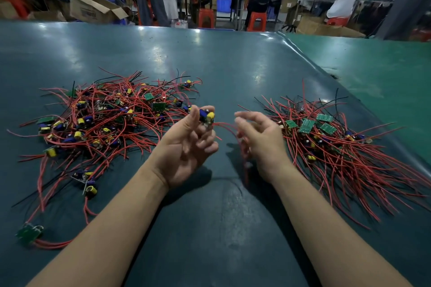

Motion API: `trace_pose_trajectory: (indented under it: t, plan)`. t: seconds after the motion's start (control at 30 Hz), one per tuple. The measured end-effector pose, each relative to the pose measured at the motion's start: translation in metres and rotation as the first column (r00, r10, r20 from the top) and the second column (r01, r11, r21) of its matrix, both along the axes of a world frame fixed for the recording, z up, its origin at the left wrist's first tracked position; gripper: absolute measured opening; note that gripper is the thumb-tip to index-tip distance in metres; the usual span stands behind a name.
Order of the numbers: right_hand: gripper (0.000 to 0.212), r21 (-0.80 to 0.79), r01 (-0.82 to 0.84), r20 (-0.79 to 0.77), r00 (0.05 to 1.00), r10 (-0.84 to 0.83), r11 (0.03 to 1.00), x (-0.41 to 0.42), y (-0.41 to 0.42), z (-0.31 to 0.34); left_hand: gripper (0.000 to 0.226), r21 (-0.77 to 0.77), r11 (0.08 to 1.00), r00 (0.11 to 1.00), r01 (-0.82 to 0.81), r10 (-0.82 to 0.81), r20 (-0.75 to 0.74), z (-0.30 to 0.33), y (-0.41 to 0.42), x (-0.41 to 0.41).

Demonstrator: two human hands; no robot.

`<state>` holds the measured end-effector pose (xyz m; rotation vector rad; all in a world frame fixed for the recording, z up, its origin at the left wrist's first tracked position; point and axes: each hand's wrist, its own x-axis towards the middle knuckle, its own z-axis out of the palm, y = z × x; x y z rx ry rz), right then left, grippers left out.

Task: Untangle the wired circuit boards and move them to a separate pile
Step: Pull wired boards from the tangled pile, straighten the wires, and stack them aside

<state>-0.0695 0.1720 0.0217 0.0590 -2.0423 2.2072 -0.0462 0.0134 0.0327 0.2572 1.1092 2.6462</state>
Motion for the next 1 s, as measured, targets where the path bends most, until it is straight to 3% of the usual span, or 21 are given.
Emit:
trace_pose_trajectory:
  t: [0.03,0.1,0.17,0.27,0.43,0.63,0.83,1.0]
  plan:
    - [0.015,0.100,-0.064,-0.088,0.994,0.073,0.993,0.004,-0.005,-0.001,0.026,0.010,1.000,1.000,-0.022,0.022,0.020,0.000,0.001,-0.001]
    - [0.031,0.143,-0.193,-0.183,0.959,0.217,0.971,0.011,-0.012,-0.004,0.031,-0.019,0.998,0.997,-0.055,0.056,0.048,-0.001,0.003,-0.003]
    - [0.032,0.058,-0.254,-0.188,0.947,0.260,0.966,0.014,-0.016,-0.002,0.028,-0.093,0.990,0.992,-0.107,0.113,0.052,-0.002,0.003,-0.005]
    - [0.016,-0.087,-0.223,-0.110,0.971,0.213,0.971,0.013,-0.015,0.001,0.035,-0.228,0.956,0.981,-0.187,0.195,0.013,-0.007,0.008,-0.007]
    - [0.014,-0.236,-0.246,-0.033,0.969,0.245,0.940,0.009,-0.011,0.002,0.031,-0.280,0.899,0.940,-0.337,0.305,-0.151,-0.014,0.015,-0.008]
    - [0.018,-0.314,-0.202,0.043,0.973,0.227,0.928,0.008,-0.012,0.002,0.036,-0.359,0.792,0.861,-0.493,0.386,-0.330,-0.020,0.017,-0.009]
    - [0.020,-0.386,-0.050,0.055,0.996,0.077,0.921,-0.002,-0.002,0.007,0.028,-0.331,0.818,0.877,-0.470,0.388,-0.284,-0.020,0.017,-0.012]
    - [0.026,-0.551,0.032,0.117,0.992,0.039,0.834,-0.007,0.010,0.012,0.025,-0.338,0.828,0.888,-0.447,0.366,-0.278,-0.017,0.017,-0.011]
